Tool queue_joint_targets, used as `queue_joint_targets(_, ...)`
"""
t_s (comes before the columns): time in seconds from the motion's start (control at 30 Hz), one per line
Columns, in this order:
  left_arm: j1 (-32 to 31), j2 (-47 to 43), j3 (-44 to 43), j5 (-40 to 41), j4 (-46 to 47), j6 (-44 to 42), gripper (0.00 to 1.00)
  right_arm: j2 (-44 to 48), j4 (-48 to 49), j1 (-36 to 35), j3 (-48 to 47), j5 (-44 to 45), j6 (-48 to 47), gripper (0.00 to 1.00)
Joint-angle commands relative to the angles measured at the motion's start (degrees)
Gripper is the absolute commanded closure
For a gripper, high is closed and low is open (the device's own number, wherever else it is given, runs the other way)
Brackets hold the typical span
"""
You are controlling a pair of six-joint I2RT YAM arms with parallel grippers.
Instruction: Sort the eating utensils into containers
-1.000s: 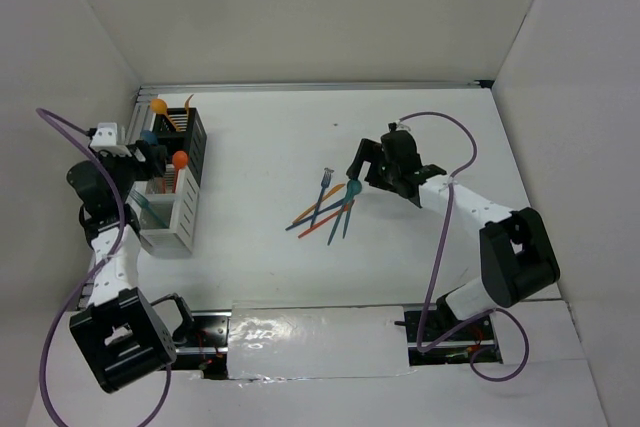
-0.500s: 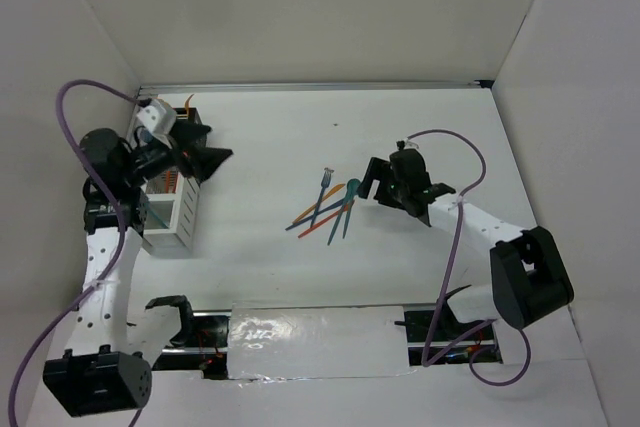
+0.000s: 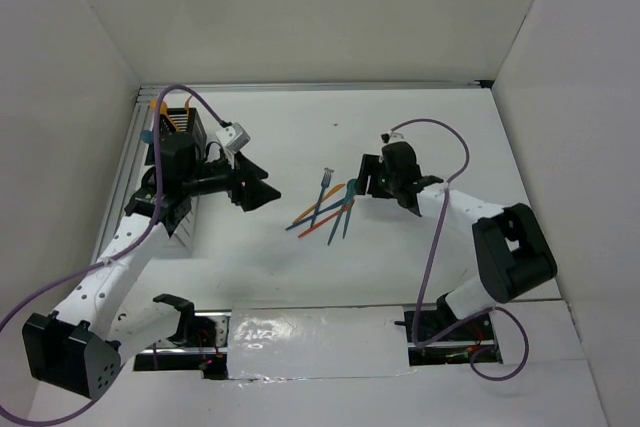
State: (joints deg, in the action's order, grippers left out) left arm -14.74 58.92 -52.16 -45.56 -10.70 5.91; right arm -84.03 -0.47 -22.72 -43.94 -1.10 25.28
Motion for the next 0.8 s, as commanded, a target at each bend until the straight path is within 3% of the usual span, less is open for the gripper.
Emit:
queue_joint_targets(0.0, -0.46, -1.61, 1.17, 1.35, 0.76, -1.17, 0.19, -5.17, 4.43, -0.22, -6.15, -0.14, -4.61, 0.33)
queue_joint_targets(0.07, -0.81, -1.87, 1.89, 0.74, 0.59, -1.34, 0.19, -8.77, 4.43, -0.04, -7.99, 1.01, -4.97, 0.40)
queue_joint_targets(0.3, -1.34, -0.65, 1.89, 0.30, 0.06, -1.52, 0.19, -14.57, 5.57, 1.10, -9.93, 2.77, -4.27, 0.47)
queue_joint_targets(0.43, -1.61, 0.59, 1.36, 0.73, -0.46, -1.43, 0.19, -17.21, 6.09, 1.36, -10.55, 2.16, -4.45, 0.56)
queue_joint_targets(0.67, -1.78, 2.17, 1.45, -1.02, 0.41, 0.33, 0.20, -20.91, 8.55, 1.45, -11.60, 1.46, -4.53, 0.95)
queue_joint_targets(0.77, -1.96, 3.49, 1.01, -1.99, 1.03, 2.08, 0.20, -19.60, 9.26, 2.06, -11.08, 0.14, -4.36, 1.00)
